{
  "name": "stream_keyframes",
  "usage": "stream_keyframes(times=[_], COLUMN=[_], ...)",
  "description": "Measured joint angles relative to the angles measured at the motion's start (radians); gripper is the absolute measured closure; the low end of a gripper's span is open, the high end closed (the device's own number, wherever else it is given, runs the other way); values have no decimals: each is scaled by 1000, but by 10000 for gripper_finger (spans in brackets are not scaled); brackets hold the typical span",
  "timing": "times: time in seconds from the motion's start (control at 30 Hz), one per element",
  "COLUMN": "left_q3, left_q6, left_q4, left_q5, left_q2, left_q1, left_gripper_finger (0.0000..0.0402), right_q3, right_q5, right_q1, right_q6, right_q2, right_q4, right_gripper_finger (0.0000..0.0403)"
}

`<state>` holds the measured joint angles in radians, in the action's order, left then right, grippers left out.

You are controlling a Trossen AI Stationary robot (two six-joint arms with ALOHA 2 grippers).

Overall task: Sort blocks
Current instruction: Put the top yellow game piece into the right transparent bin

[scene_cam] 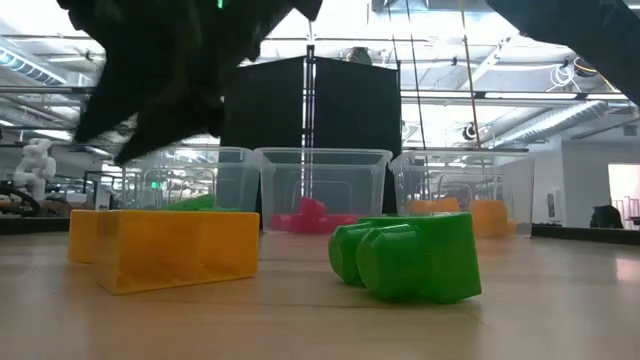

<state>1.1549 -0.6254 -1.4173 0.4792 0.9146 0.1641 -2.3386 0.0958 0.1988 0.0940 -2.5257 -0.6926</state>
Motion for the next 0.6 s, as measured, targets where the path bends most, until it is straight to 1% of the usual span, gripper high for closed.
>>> stream_keyframes(times=[0.07,0.1,0.3,0.43,0.53,0.6], left_q3=[0,0,0,0,0,0], left_q6=[-17,-23,-24,-24,-23,-23], left_q4=[-2,-2,-2,-2,-3,-3], left_q5=[0,0,-1,-1,-1,-1], left_q2=[0,0,0,0,0,0], left_q1=[0,0,0,0,0,0], left_gripper_finger=[402,402,402,402,402,402], right_q3=[0,1,0,1,0,0], right_q5=[-85,-109,-192,-213,-258,-262], right_q1=[7,11,39,57,68,72], right_q6=[28,41,124,171,205,219], right_q2=[-14,-18,-14,-19,-29,-50], right_q4=[-21,-20,-3,-6,-12,-1], right_gripper_finger=[147,147,147,147,147,147])
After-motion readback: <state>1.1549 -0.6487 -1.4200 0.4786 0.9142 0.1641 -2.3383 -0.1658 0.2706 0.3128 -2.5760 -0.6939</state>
